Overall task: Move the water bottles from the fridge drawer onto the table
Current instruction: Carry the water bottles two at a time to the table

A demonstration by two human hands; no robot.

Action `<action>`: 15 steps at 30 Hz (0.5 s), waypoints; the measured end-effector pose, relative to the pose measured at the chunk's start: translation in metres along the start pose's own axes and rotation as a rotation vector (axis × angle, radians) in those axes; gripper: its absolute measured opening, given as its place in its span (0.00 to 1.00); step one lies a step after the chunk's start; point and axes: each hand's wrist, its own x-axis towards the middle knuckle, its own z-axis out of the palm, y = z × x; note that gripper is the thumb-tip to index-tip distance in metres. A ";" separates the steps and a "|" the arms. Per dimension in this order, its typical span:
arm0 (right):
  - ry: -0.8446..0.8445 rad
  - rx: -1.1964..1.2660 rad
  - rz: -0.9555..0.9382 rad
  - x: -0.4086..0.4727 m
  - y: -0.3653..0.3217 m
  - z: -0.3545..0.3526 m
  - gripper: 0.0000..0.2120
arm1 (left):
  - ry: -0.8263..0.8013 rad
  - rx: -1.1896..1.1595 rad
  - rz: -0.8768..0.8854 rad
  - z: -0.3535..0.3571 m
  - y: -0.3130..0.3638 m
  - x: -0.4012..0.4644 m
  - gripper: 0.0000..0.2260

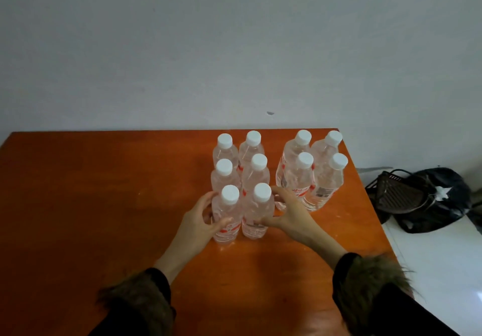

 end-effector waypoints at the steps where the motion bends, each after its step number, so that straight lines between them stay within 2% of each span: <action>1: 0.005 -0.015 0.002 0.001 -0.001 0.001 0.35 | -0.004 -0.010 -0.003 0.000 -0.001 0.001 0.30; 7: 0.003 -0.025 0.027 0.002 -0.002 0.007 0.36 | 0.013 -0.044 0.012 -0.003 -0.013 0.006 0.28; 15: 0.082 0.110 0.079 -0.002 -0.002 0.023 0.35 | -0.004 -0.076 -0.008 -0.007 -0.017 0.003 0.30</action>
